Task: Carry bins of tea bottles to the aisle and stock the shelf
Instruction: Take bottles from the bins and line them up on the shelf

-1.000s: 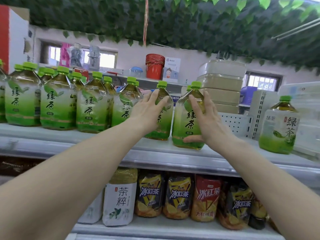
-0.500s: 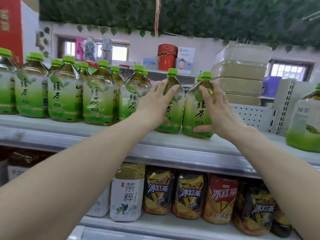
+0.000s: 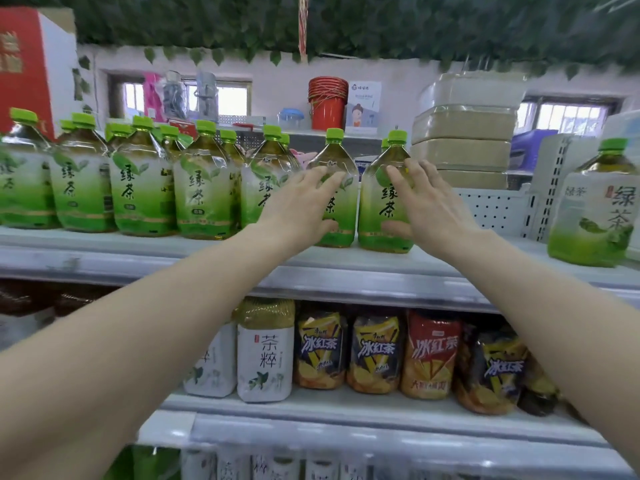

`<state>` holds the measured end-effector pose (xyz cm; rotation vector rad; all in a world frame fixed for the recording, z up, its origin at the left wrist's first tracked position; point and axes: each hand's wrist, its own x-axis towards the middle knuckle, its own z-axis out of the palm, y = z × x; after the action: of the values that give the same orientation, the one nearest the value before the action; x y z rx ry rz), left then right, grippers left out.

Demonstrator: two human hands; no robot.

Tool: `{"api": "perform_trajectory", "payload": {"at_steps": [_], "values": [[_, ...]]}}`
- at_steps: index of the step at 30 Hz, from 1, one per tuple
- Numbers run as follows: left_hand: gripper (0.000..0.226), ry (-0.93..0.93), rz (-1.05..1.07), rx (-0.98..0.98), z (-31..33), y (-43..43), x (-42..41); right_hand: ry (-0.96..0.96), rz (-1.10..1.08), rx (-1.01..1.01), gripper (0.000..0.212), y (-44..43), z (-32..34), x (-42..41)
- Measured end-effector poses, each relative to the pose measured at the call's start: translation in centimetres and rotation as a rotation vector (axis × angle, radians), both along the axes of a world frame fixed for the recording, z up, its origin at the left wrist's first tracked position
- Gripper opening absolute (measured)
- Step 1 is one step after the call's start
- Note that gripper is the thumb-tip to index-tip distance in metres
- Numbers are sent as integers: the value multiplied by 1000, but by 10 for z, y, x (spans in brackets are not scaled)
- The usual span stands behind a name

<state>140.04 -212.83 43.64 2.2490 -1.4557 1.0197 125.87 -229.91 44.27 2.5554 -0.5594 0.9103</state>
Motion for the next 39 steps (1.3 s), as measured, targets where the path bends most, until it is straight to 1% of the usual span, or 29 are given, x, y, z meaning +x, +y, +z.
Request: {"api": "perform_trajectory", "payload": {"at_steps": [2,6,11,14,17,23,28,35,39], "values": [[78,-22,-29,3,-7,15,-14,-6,10,-24,85,13,-5,-16],[70,-53,-70,40,-22,48,-47,37,2,-82,74,49,-21,-57],[65,-35,-151,69,-64,88,-85,112,-43,-105,66,92,-68,-113],[60,21,-202,98,-103,110,-109,152,-46,-97,63,118,-107,-151],[60,86,-237,138,-149,127,-132,202,-61,-63,64,137,-153,-191],[55,201,-291,222,-253,148,-166,305,-87,15,58,160,-259,-266],[55,330,-309,324,-337,140,-194,364,-78,177,56,159,-345,-302],[54,490,-340,425,-472,111,-236,384,40,398,54,137,-491,-326],[54,695,-302,498,-565,95,-260,480,97,566,61,114,-576,-335]]}}
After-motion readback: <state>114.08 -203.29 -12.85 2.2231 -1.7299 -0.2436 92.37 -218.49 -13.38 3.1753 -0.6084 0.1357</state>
